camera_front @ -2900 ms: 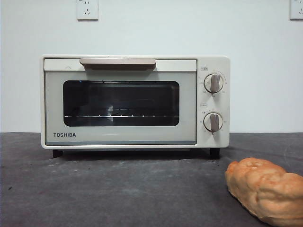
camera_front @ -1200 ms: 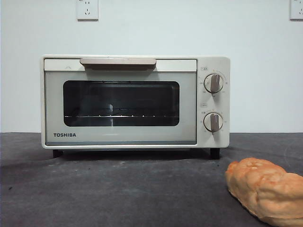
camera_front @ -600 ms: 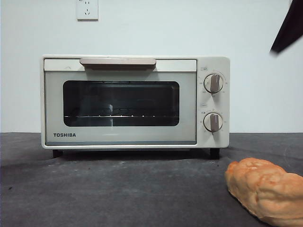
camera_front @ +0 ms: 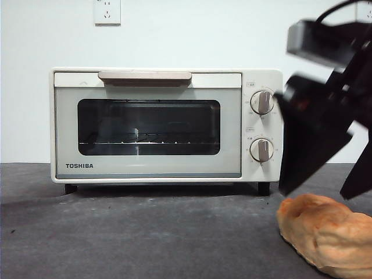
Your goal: The left arm flap open the oven, the right arm pick bread and place it into oven, the left arm flap close the oven
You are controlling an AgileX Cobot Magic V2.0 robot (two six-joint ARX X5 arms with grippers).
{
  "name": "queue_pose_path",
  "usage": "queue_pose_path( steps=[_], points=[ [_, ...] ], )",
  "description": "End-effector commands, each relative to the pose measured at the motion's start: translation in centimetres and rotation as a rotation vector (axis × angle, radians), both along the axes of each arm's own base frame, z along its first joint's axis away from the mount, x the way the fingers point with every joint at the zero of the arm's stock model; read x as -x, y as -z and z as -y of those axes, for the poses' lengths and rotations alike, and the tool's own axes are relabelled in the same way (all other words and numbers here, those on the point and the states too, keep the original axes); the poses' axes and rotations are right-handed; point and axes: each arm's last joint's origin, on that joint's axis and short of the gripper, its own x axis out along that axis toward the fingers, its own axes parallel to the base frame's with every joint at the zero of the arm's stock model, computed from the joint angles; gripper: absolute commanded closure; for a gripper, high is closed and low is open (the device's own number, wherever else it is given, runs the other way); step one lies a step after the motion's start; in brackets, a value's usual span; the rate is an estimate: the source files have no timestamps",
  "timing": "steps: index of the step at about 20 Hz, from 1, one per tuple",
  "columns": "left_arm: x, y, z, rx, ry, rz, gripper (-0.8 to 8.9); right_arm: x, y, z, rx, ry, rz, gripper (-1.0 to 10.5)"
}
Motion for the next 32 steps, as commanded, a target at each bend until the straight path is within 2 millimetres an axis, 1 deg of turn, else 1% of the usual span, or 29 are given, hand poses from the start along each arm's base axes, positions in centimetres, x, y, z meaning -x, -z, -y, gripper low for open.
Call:
queue_pose_path(
  steps=[1,5,8,10,11,13,15,17,21,24,27,30,32],
  points=[
    [0.0,-0.6,0.0,-0.005,0.012,0.029,7.98,-0.3,1.0,-0.7,0.030,0.011,-0.024,5.1],
    [0.0,-0.6,0.0,-0.005,0.012,0.030,7.98,-0.9,2.3,-1.3,0.062,0.011,-0.054,5.1],
    [0.0,-0.6,0.0,-0.005,0.012,0.030,7.98,-1.0,2.8,-1.5,0.077,0.010,-0.071,6.6],
    [0.0,-0.6,0.0,-0.004,0.012,0.030,7.98,-1.0,2.8,-1.5,0.076,0.010,-0.070,7.3],
    [0.0,-0.6,0.0,-0.004,0.012,0.030,7.98,-1.0,2.8,-1.5,0.074,0.010,-0.068,7.5],
    [-0.1,-0.7,0.0,0.001,0.008,0.035,7.98,-1.0,2.5,-1.4,0.064,0.006,-0.060,7.5],
    [-0.2,-0.8,0.1,0.008,0.009,0.044,7.98,-0.9,1.8,-1.4,0.036,0.002,-0.038,7.5],
    [-0.3,-1.0,0.3,0.019,0.022,0.063,7.98,-0.7,0.7,-1.2,-0.001,0.001,0.001,7.5],
    [-1.5,-1.9,1.5,0.092,0.059,0.128,7.97,-0.1,-2.1,-0.6,-0.045,-0.010,0.061,7.5],
    [-3.3,-2.3,3.0,0.148,0.111,0.162,7.97,0.5,-4.2,0.0,-0.077,-0.017,0.107,7.5],
    [-5.5,-2.0,4.7,0.153,0.149,0.194,7.97,1.1,-6.0,0.5,-0.107,-0.022,0.147,7.5],
    [-7.6,-1.8,6.3,0.129,0.152,0.189,7.97,1.5,-6.9,1.0,-0.128,-0.024,0.174,7.5],
    [-9.1,-2.1,7.4,0.113,0.153,0.193,7.97,1.7,-7.2,1.2,-0.139,-0.024,0.185,7.5]
  ],
)
